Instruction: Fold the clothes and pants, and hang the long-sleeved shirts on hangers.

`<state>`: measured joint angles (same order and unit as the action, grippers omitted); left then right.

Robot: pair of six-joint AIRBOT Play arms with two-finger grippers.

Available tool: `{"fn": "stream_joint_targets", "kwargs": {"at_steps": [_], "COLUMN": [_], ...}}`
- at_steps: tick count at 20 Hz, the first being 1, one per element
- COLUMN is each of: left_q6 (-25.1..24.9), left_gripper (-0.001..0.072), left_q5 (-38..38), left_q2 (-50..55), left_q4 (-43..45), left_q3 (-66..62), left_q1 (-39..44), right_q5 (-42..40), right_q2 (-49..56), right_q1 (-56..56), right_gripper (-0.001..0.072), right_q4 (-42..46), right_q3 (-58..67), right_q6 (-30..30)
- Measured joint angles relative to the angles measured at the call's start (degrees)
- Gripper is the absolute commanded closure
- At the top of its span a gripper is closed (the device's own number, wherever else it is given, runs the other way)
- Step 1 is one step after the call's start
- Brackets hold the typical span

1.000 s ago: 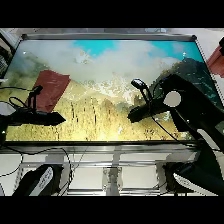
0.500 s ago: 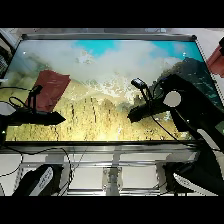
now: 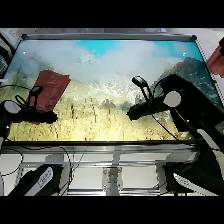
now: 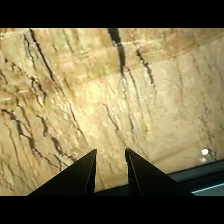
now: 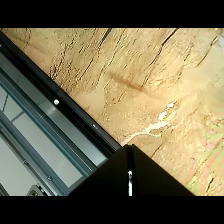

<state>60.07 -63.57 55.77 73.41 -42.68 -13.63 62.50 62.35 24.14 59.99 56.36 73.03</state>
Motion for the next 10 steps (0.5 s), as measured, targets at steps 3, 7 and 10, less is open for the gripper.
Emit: {"fn": "stream_joint_targets", "kwargs": {"at_steps": [3, 7, 10], "left_q6": [-0.1, -3.2, -6.5], "left_gripper": [0.0504, 0.0469, 0.0453], "left_q5": [1.9, 5.6, 7.1], "left_q2": [2.1, 3.9, 4.5], "left_q4": [5.6, 13.8, 19.6], "left_q3": [0.0, 0.0, 0.0], "left_q1": [0.0, 0.0, 0.0], "right_q5": [-0.1, -0.5, -0.6], "right_q2": [0.0, 0.0, 0.0], "right_q1": [0.0, 0.0, 0.0], "right_gripper": [0.0700, 0.0700, 0.0700], "right_q4": [0.0, 0.0, 0.0], "right_q3": [0.0, 0.0, 0.0], "right_q6": [0.0, 0.5, 0.9]}}
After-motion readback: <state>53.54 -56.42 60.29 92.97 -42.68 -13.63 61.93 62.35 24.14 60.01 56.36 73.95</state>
